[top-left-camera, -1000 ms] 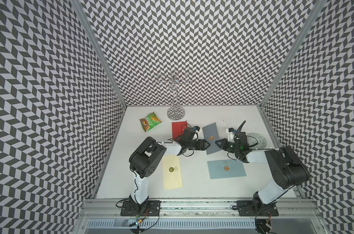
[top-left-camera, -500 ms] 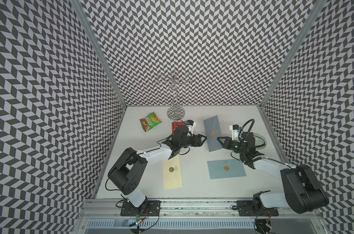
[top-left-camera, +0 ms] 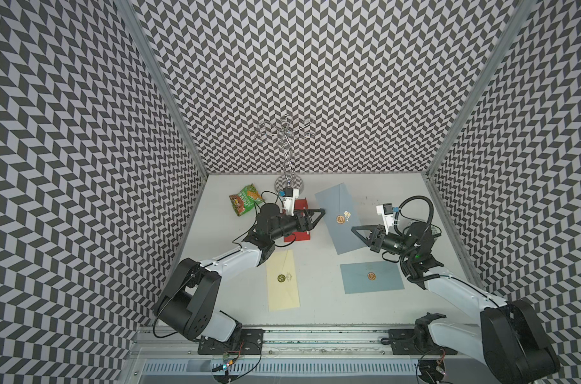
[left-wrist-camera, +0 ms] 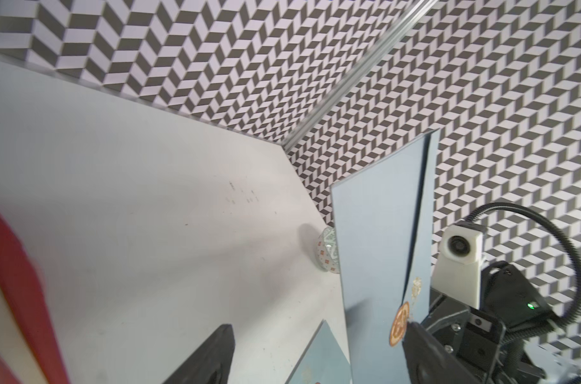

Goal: Open the envelope
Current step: Pick up the envelope from the center of the board.

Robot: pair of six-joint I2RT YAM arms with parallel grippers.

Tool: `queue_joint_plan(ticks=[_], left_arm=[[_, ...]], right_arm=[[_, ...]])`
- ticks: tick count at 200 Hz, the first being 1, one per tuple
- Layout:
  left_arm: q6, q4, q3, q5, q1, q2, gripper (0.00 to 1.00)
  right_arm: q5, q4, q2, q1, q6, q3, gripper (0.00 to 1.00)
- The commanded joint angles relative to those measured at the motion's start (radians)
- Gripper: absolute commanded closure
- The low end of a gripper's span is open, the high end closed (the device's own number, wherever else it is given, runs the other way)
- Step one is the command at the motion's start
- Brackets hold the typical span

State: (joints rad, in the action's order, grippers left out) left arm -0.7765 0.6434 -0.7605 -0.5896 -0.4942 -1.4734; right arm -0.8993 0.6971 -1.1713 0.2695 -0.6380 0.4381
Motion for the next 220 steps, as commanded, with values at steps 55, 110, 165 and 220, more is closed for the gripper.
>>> queue_joint_plan(ticks=[55, 110, 165, 220], left_arm=[[-0.08, 0.267, 0.038, -0.147, -0.001, 0.026, 0.41], [-0.024, 0.194, 0.015, -0.144, -0.026, 0.03, 0.6], [-0.004, 0.162, 0.022, -0.11, -0.026, 0.047, 0.77], [0.02, 0.136, 0.022, -0.096, -0.026, 0.064, 1.0]], right_arm=[[0.029, -0.019, -0.015, 0.037, 0.05, 0.019, 1.0], [0.083, -0.071, -0.029, 0.036, 0.066, 0.032, 1.0], [0.077, -0.053, -0.035, 0.036, 0.061, 0.028, 0.98], [0.076, -0.042, -0.041, 0.036, 0.054, 0.019, 0.92]])
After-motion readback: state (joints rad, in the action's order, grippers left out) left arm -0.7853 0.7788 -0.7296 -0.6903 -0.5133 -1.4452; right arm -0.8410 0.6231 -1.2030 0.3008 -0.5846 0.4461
